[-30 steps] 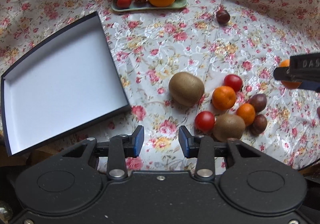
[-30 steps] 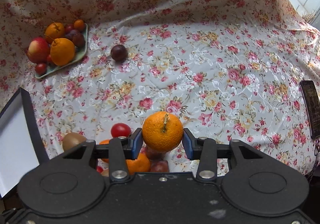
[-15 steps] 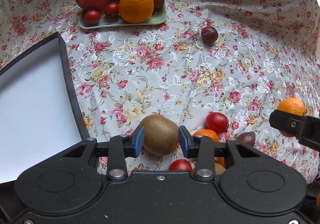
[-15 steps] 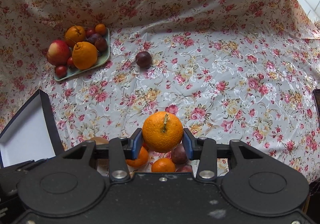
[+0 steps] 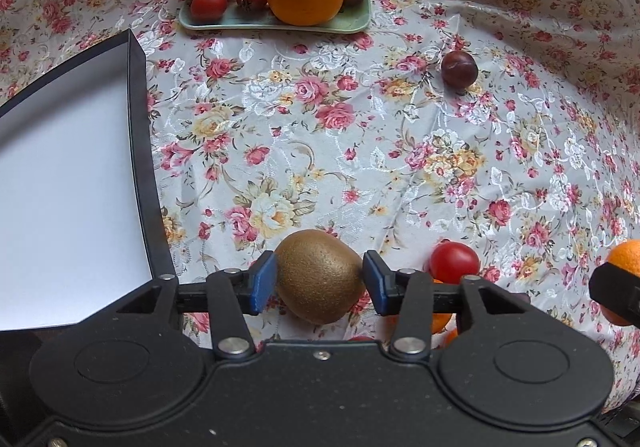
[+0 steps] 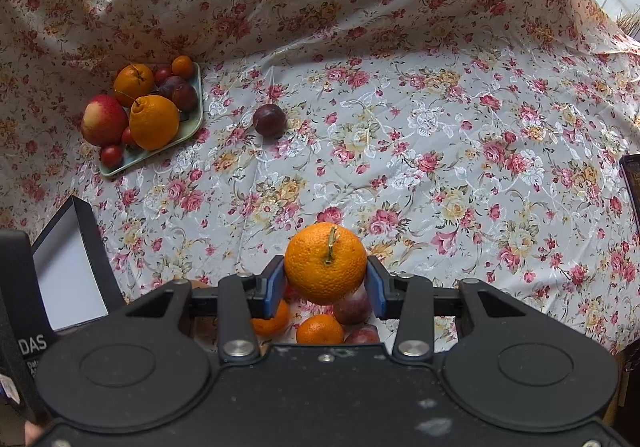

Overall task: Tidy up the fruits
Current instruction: 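Close the left tool's fingers around the brown kiwi, then carry the kiwi in the left tool while the right tool carries the tangerine over the box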

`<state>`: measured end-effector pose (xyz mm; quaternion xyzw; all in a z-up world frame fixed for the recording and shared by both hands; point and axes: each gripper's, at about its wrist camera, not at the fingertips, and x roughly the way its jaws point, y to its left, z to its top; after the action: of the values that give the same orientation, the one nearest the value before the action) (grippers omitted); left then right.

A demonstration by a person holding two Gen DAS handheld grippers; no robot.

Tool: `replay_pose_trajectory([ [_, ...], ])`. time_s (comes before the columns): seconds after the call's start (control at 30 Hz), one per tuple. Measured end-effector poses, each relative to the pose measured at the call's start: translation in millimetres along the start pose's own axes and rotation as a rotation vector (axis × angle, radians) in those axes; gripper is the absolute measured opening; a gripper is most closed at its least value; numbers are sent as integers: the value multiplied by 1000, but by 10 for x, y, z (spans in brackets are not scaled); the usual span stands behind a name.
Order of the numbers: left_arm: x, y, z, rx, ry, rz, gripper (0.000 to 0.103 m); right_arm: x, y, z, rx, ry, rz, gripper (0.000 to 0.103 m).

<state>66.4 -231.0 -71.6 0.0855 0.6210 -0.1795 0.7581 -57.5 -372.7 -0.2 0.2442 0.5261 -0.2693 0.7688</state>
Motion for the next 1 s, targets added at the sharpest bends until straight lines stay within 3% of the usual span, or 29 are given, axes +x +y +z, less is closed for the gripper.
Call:
replay_pose_trajectory([
  [0.37,164,-56,9,-32,47,80,62,-39,-12,-37,-7,-14,-9,43],
  [0.6,355,-16,-14,-104,152,29,59,-79,-3,-53,-23,-27,-7,43],
  [0.73,336,-34,-24,-122,135,29,59,-78,-6,-62,-25,-28,-10,43],
  [0.87,279,-7,-25,-170,136,-21,58,-75,-10,-59,-31,-31,-27,43],
  [1.0,110,3,16,-151,78,-5,56,-88,-38,-61,-31,-42,-31,43],
])
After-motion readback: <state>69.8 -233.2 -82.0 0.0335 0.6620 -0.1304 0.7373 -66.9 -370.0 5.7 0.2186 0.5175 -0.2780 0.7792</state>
